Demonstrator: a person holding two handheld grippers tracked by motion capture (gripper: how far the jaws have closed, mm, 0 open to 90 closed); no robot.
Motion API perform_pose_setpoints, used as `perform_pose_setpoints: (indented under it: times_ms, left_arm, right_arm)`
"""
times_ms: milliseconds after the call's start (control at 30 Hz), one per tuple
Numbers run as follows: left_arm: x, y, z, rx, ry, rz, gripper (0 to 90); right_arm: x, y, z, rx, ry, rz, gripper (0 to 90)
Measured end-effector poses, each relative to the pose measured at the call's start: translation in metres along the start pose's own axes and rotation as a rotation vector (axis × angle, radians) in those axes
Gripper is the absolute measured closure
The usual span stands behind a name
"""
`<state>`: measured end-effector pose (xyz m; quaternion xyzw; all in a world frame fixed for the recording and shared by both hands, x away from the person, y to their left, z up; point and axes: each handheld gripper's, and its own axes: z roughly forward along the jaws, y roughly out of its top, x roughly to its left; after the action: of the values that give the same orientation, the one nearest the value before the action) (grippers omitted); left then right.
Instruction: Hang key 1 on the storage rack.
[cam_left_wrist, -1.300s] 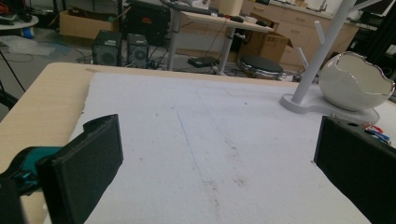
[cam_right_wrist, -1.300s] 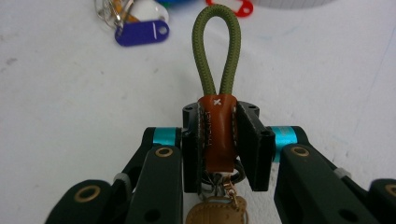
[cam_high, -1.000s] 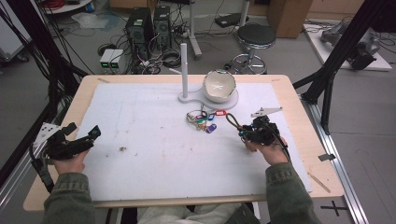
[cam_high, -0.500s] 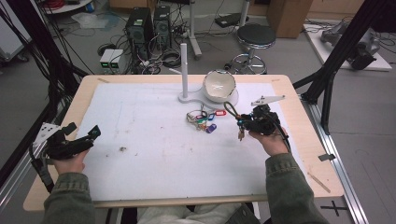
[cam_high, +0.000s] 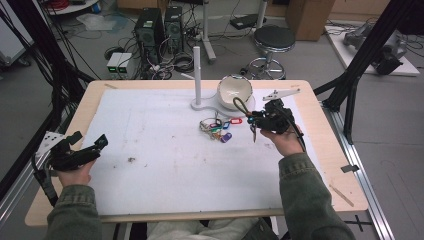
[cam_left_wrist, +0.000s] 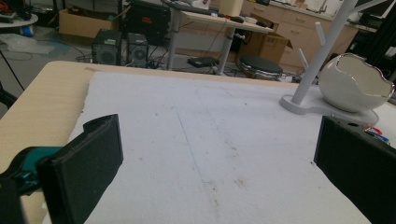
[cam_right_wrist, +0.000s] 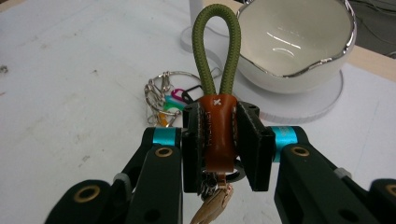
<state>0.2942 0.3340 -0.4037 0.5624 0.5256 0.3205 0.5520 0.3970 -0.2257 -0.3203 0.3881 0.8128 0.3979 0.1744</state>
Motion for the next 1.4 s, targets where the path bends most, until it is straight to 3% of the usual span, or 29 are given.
perform_pose_setpoints:
  times_ms: [467, 1033, 1400]
  left_arm:
    - [0.001, 0.0, 0.0, -0.001, -0.001, 0.0, 1.7]
    - [0.001, 0.0, 0.001, -0.003, -0.005, -0.003, 1.7]
    - [0.001, 0.0, 0.001, -0.002, -0.006, -0.002, 1.7]
  right_arm:
    - [0.006, 0.033, 0.006, -0.019, 0.025, -0.013, 72.2]
    - [0.019, 0.078, 0.014, -0.015, 0.037, -0.085, 72.1]
    - [0.016, 0.095, 0.021, -0.015, 0.052, -0.067, 72.1]
